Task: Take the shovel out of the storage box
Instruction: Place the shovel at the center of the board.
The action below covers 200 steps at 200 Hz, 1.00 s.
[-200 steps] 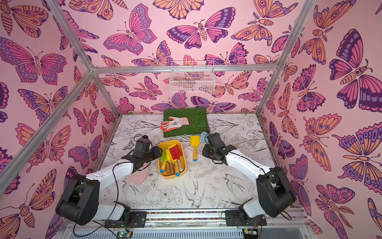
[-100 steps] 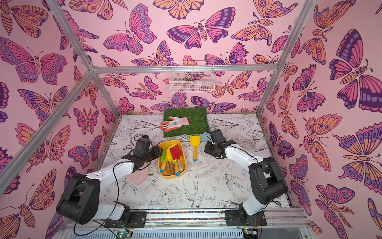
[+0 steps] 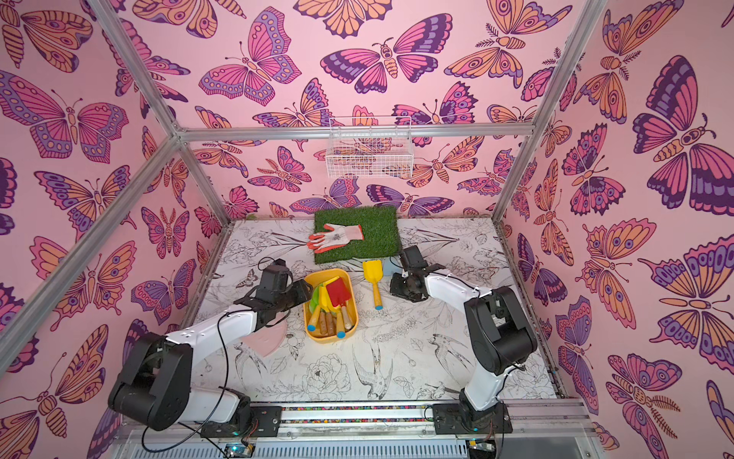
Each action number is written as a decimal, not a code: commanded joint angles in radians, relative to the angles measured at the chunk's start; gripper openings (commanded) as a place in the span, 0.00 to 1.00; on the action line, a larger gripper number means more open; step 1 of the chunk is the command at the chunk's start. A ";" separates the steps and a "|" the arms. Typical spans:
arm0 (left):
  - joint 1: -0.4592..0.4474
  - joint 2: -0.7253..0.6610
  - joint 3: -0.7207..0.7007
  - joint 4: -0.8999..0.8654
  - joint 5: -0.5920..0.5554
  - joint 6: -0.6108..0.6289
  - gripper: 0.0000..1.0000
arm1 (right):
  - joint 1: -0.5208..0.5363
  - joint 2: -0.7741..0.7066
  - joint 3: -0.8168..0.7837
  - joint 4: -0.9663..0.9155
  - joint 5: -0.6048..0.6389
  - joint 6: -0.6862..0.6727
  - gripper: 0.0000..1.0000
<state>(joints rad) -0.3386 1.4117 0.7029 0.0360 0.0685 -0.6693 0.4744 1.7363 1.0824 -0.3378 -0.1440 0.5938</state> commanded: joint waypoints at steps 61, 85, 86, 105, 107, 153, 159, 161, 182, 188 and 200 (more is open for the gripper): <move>-0.004 0.029 -0.002 -0.021 0.049 0.013 0.48 | -0.003 0.022 0.008 -0.008 -0.012 0.008 0.37; -0.004 0.025 -0.003 -0.021 0.047 0.013 0.48 | -0.003 -0.011 -0.002 -0.022 0.008 0.007 0.44; -0.004 0.025 -0.003 -0.021 0.048 0.013 0.48 | -0.003 -0.012 -0.002 -0.021 0.008 0.007 0.44; -0.004 0.027 -0.002 -0.021 0.048 0.013 0.48 | -0.002 -0.061 -0.021 -0.028 0.034 0.009 0.47; -0.004 0.027 -0.001 -0.021 0.047 0.013 0.48 | -0.001 -0.066 -0.022 -0.030 0.038 0.010 0.47; -0.004 0.025 -0.002 -0.021 0.048 0.013 0.48 | 0.027 -0.158 -0.034 -0.084 0.064 -0.021 0.46; -0.004 0.027 -0.003 -0.021 0.048 0.013 0.48 | 0.035 -0.174 -0.029 -0.098 0.067 -0.030 0.45; -0.004 0.027 -0.002 -0.021 0.047 0.013 0.47 | 0.038 -0.186 -0.027 -0.103 0.067 -0.035 0.45; -0.004 0.026 -0.003 -0.021 0.048 0.013 0.48 | 0.085 -0.200 0.008 -0.158 0.075 -0.080 0.45; -0.004 0.026 -0.003 -0.021 0.047 0.013 0.47 | 0.102 -0.199 0.020 -0.175 0.078 -0.092 0.45; -0.004 0.027 -0.003 -0.021 0.045 0.013 0.48 | 0.141 -0.195 0.049 -0.207 0.089 -0.110 0.44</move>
<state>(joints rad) -0.3386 1.4158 0.7029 0.0448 0.0715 -0.6693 0.5499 1.5509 1.0645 -0.4412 -0.0864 0.5491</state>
